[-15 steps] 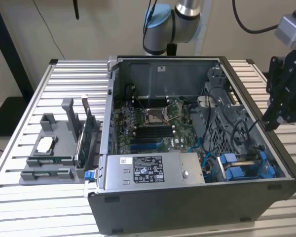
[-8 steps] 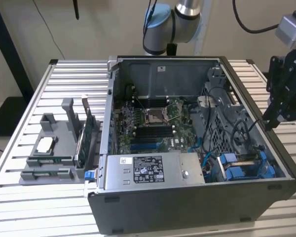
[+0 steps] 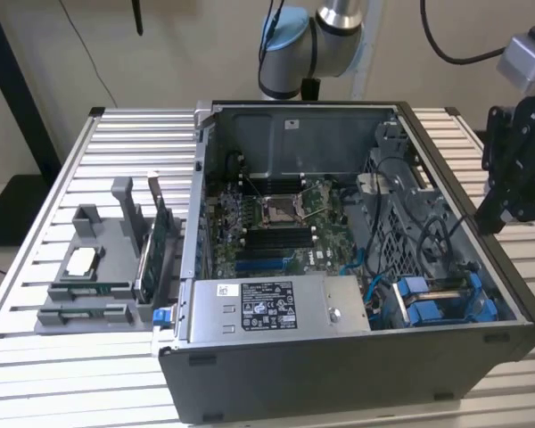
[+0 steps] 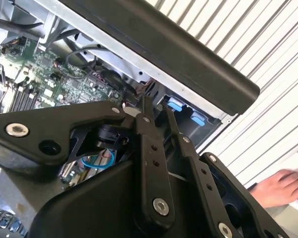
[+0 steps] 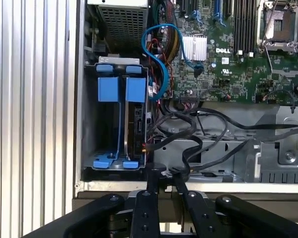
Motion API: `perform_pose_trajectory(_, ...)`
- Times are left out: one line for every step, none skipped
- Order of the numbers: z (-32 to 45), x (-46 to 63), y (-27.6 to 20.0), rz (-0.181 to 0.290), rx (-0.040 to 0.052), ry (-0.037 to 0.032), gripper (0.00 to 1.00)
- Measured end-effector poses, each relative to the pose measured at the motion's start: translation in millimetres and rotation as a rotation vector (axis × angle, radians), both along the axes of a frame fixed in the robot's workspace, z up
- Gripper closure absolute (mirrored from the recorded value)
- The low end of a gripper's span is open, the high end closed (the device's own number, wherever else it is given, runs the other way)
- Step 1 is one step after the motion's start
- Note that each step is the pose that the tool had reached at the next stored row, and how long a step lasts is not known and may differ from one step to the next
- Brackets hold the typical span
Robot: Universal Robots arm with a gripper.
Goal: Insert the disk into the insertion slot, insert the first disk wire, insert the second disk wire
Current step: 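Insert the second disk wire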
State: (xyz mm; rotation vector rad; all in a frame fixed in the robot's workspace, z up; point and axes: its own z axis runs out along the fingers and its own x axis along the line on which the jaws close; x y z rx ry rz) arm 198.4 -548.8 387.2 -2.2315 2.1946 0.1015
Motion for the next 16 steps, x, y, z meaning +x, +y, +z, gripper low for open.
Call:
perform_pose_trajectory(-0.8, 0.0, 0.0, 0.000, 0.0001, 0.0000, 0.76)
perform_pose_trajectory(-1.5, 0.0, 0.0, 0.000, -0.0001, 0.0000, 0.76)
perform_pose_trajectory(-2.0, 0.0, 0.0, 0.000, -0.0001, 0.0000, 0.83)
perform_pose_trajectory(-2.5, 0.0, 0.0, 0.000, 0.0000, 0.0000, 0.83)
perform_pose_trajectory(-2.8, 0.0, 0.0, 0.000, 0.0000, 0.0000, 0.83)
perform_pose_trajectory(-3.0, 0.0, 0.0, 0.000, 0.0000, 0.0000, 0.83)
perform_pose_trajectory(-3.0, 0.0, -0.1, 0.000, -0.0002, 0.0000, 0.83)
perform_pose_trajectory(-3.2, 0.0, -0.1, 0.000, 0.0000, 0.0000, 0.83)
perform_pose_trajectory(-3.2, 0.0, -0.2, 0.000, -0.0001, 0.0000, 0.83)
perform_pose_trajectory(-3.2, 0.0, -0.2, 0.000, -0.0001, 0.0000, 0.83)
perform_pose_trajectory(-3.2, 0.0, -0.3, 0.000, -0.0007, 0.0000, 0.83)
perform_pose_trajectory(-3.3, 0.0, -0.3, 0.000, -0.0014, 0.0001, 0.83)
perform_pose_trajectory(-3.4, 0.0, -0.3, 0.000, -0.0023, 0.0000, 0.83)
perform_pose_trajectory(-3.3, 0.0, -0.3, 0.000, -0.0032, 0.0000, 0.83)
perform_pose_trajectory(-3.2, 0.0, -0.3, 0.000, -0.0040, 0.0000, 0.83)
perform_pose_trajectory(-3.2, 0.0, -0.3, 0.000, -0.0045, 0.0000, 0.83)
